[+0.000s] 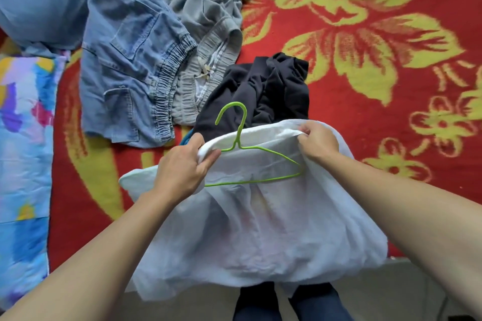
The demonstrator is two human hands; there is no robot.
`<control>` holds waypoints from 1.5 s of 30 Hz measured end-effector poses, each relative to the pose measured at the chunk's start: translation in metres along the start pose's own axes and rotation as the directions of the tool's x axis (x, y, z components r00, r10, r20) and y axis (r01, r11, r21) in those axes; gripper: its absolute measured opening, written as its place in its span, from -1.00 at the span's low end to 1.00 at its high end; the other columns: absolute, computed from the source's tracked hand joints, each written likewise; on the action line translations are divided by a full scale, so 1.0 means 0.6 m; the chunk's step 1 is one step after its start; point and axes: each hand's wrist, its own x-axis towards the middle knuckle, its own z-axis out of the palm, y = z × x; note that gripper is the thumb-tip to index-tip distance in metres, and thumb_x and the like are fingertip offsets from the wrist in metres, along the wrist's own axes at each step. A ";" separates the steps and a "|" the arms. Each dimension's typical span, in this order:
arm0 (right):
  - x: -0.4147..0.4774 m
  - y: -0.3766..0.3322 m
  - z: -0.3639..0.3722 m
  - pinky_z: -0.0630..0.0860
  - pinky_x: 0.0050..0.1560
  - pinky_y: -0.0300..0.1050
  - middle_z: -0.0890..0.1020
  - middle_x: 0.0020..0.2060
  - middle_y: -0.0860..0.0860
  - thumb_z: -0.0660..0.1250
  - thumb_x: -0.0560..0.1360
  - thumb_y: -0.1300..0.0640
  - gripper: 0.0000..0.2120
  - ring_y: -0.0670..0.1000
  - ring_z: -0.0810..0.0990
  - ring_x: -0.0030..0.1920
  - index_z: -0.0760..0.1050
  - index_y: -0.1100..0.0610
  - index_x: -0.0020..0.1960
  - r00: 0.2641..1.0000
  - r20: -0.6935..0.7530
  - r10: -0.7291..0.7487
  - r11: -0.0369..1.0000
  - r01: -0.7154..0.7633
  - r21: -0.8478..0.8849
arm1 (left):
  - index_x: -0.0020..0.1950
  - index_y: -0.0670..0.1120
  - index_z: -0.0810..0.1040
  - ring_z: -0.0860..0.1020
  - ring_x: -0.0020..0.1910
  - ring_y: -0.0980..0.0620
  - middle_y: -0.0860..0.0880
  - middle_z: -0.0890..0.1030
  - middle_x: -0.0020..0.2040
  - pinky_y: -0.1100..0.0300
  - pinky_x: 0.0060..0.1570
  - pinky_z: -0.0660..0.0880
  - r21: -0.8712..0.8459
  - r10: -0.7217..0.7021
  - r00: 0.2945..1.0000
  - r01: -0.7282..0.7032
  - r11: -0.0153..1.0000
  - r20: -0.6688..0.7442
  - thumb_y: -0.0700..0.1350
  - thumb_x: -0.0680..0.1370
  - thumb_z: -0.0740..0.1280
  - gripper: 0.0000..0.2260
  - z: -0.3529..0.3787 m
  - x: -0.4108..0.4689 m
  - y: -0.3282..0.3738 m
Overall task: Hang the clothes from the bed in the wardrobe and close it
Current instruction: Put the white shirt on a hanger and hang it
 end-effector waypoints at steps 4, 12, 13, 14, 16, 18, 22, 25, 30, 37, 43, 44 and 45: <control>-0.024 -0.019 -0.078 0.48 -0.15 -0.06 0.65 -0.29 0.01 0.37 0.43 0.13 -0.94 0.03 0.58 -0.21 0.62 0.07 -0.17 0.992 -0.115 -0.043 0.944 0.078 0.322 | -0.18 -0.07 0.29 0.50 -0.21 -0.28 -0.05 0.44 -0.37 0.04 -0.34 0.22 -0.065 -0.030 0.999 0.027 0.997 -0.036 0.17 0.53 0.28 -0.66 -0.008 0.005 0.026; -0.161 -0.088 -0.208 0.43 -0.28 -0.08 0.55 -0.33 -0.11 0.45 0.33 -0.16 -0.74 -0.02 0.52 -0.25 0.46 -0.02 -0.28 0.928 -0.085 -0.363 0.913 0.335 -0.233 | -0.23 -0.09 0.27 0.45 -0.31 -0.25 -0.01 0.38 -0.44 -0.03 -0.32 0.35 -0.280 0.066 0.994 -0.089 0.956 -0.088 0.19 0.47 0.21 -0.64 -0.086 -0.007 0.088; -0.179 -0.100 -0.226 0.45 -0.27 -0.08 0.55 -0.22 -0.10 0.46 0.33 -0.12 -0.78 0.01 0.53 -0.17 0.49 -0.05 -0.16 0.868 -0.219 -0.445 0.882 0.382 -0.277 | -0.23 -0.08 0.27 0.43 -0.34 -0.20 0.00 0.37 -0.45 -0.01 -0.34 0.31 -0.300 0.091 0.991 -0.117 0.947 -0.100 0.17 0.48 0.22 -0.66 -0.109 -0.014 0.093; -0.193 -0.111 -0.239 0.46 -0.26 -0.08 0.54 -0.15 -0.07 0.47 0.33 -0.09 -0.72 0.03 0.52 -0.11 0.51 -0.04 -0.03 0.808 -0.277 -0.520 0.845 0.440 -0.303 | -0.22 -0.07 0.27 0.40 -0.38 -0.14 0.02 0.36 -0.45 0.02 -0.35 0.27 -0.318 0.113 0.988 -0.142 0.937 -0.108 0.15 0.49 0.22 -0.68 -0.133 -0.023 0.099; -0.216 -0.137 -0.257 0.49 -0.19 -0.04 0.54 -0.06 -0.04 0.45 0.36 -0.10 -0.60 0.05 0.52 -0.05 0.51 -0.02 0.15 0.698 -0.262 -0.666 0.743 0.587 -0.323 | -0.24 0.01 0.25 0.35 -0.45 0.01 0.04 0.35 -0.47 0.03 -0.36 0.24 -0.339 0.158 0.980 -0.191 0.921 -0.122 0.11 0.49 0.23 -0.75 -0.182 -0.041 0.110; -0.249 -0.175 -0.269 0.48 -0.13 -0.03 0.59 -0.06 -0.06 0.34 0.44 -0.18 -0.64 0.04 0.56 -0.06 0.56 0.00 0.13 0.590 -0.223 -0.776 0.631 0.713 -0.306 | -0.26 0.05 0.22 0.31 -0.49 0.09 0.06 0.32 -0.48 0.04 -0.39 0.24 -0.341 0.214 0.967 -0.250 0.906 -0.138 0.09 0.51 0.23 -0.75 -0.226 -0.065 0.123; -0.309 -0.227 -0.292 0.42 -0.43 -0.12 0.60 -0.30 -0.07 0.17 0.57 -0.16 -0.63 0.03 0.57 -0.35 0.60 0.06 -0.14 0.468 -0.230 -0.853 0.518 0.810 -0.274 | -0.24 0.04 0.26 0.35 -0.46 0.13 0.06 0.32 -0.47 0.21 -0.42 0.22 -0.331 0.239 0.945 -0.305 0.893 -0.226 0.05 0.53 0.24 -0.78 -0.293 -0.120 0.129; -0.346 -0.232 -0.327 0.24 -0.46 -0.18 0.54 -0.41 -0.06 0.14 0.58 -0.13 -0.62 0.05 0.52 -0.42 0.54 0.09 -0.22 0.468 -0.276 -0.839 0.538 0.790 -0.295 | -0.25 0.03 0.27 0.40 -0.45 0.15 0.07 0.35 -0.47 0.29 -0.43 0.25 -0.321 0.148 0.929 -0.263 0.910 -0.340 0.01 0.53 0.25 -0.78 -0.333 -0.163 0.112; -0.405 -0.215 -0.401 0.36 -0.45 -0.07 0.52 -0.42 -0.06 0.08 0.58 -0.19 -0.56 0.07 0.53 -0.39 0.48 0.10 -0.24 0.475 -0.290 -0.831 0.550 0.783 -0.292 | -0.27 -0.07 0.34 0.37 -0.46 0.16 0.08 0.36 -0.45 0.25 -0.45 0.22 -0.223 0.039 0.882 -0.161 0.961 -0.469 -0.12 0.57 0.31 -0.75 -0.384 -0.261 0.108; -0.558 -0.259 -0.482 0.40 -0.31 -0.02 0.53 -0.42 -0.03 0.37 0.51 -0.02 -0.76 0.06 0.48 -0.38 0.55 0.08 -0.27 0.416 -0.281 -0.865 0.453 0.888 -0.077 | -0.08 -0.08 0.41 0.50 -0.28 -0.17 0.06 0.41 -0.36 0.11 -0.31 0.30 -0.085 0.054 0.759 -0.142 0.986 -0.649 0.07 0.51 0.30 -0.77 -0.444 -0.438 0.239; -0.711 -0.304 -0.547 0.47 -0.05 -0.04 0.69 -0.15 0.11 0.45 0.41 0.08 -0.80 0.16 0.62 -0.09 0.64 0.10 0.01 0.277 -0.269 -0.923 0.326 0.932 -0.158 | 0.00 -0.03 0.60 0.61 -0.20 -0.22 -0.14 0.59 -0.29 -0.01 -0.23 0.48 0.028 0.026 0.577 -0.005 1.000 -0.816 0.24 0.48 0.14 -0.58 -0.546 -0.661 0.258; -0.733 -0.309 -0.547 0.46 -0.09 -0.02 0.68 -0.16 0.14 0.39 0.45 0.08 -0.86 0.22 0.61 -0.09 0.63 0.12 -0.04 0.228 -0.265 -0.937 0.297 0.920 -0.256 | 0.01 -0.03 0.62 0.62 -0.18 -0.23 -0.19 0.63 -0.25 -0.04 -0.22 0.51 0.033 0.005 0.538 0.043 0.999 -0.843 0.25 0.47 0.14 -0.56 -0.558 -0.704 0.254; -0.756 -0.315 -0.542 0.45 -0.12 0.01 0.66 -0.16 0.16 0.34 0.49 0.07 -0.86 0.26 0.59 -0.08 0.60 0.14 -0.09 0.189 -0.246 -0.951 0.270 0.895 -0.355 | 0.02 -0.04 0.64 0.62 -0.15 -0.24 -0.20 0.66 -0.19 -0.06 -0.19 0.52 0.038 -0.015 0.504 0.094 0.995 -0.864 0.25 0.47 0.15 -0.56 -0.569 -0.746 0.251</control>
